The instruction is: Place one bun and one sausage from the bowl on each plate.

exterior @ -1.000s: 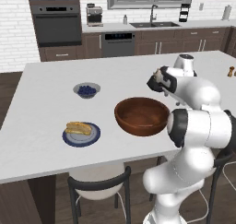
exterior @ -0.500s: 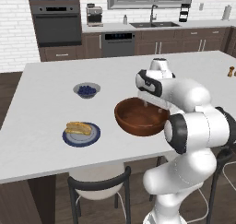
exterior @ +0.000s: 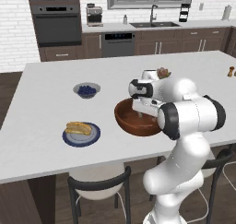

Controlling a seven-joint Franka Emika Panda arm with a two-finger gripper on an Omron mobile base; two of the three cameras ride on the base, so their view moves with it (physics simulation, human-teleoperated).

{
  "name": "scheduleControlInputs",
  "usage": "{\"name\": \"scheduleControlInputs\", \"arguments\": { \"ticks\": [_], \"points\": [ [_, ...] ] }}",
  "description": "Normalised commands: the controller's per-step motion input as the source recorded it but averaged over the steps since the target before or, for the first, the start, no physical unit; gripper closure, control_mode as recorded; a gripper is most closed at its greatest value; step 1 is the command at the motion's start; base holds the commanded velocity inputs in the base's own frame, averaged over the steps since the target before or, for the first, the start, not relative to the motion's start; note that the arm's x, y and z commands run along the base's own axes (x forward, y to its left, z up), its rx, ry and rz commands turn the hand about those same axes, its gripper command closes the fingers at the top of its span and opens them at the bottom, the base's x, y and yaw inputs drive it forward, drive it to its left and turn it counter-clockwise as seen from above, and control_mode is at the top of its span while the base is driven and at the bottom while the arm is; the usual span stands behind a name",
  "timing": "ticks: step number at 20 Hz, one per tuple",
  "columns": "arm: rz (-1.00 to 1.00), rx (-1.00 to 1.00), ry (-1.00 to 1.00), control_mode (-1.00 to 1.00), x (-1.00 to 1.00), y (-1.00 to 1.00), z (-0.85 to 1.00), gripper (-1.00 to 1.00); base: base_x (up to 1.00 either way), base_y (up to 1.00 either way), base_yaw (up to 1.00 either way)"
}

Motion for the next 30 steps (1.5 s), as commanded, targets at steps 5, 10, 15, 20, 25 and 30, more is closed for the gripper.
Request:
{"name": "scheduleControlInputs", "arguments": {
  "ticks": [5,10,15,20,25,30],
  "points": [
    [-0.01,0.0,0.0,-1.0,0.07,0.09,-0.46,-1.0,0.0,0.0,0.0],
    [-0.02,0.0,-0.01,-1.0,0.13,0.29,-0.55,-1.0,0.0,0.0,0.0],
    [-0.03,0.0,-0.01,-1.0,-0.01,0.21,-0.47,-1.0,0.0,0.0,0.0],
    [-0.12,0.0,-0.04,-1.0,-0.11,0.01,-0.19,-1.0,0.0,0.0,0.0],
    [-0.18,0.0,-0.14,-1.0,-0.12,-0.22,-0.37,-1.0,0.0,0.0,0.0],
    [-0.19,-0.04,-0.17,-1.0,0.0,-0.05,-0.4,-1.0,0.0,0.0,0.0]
  ]
}}
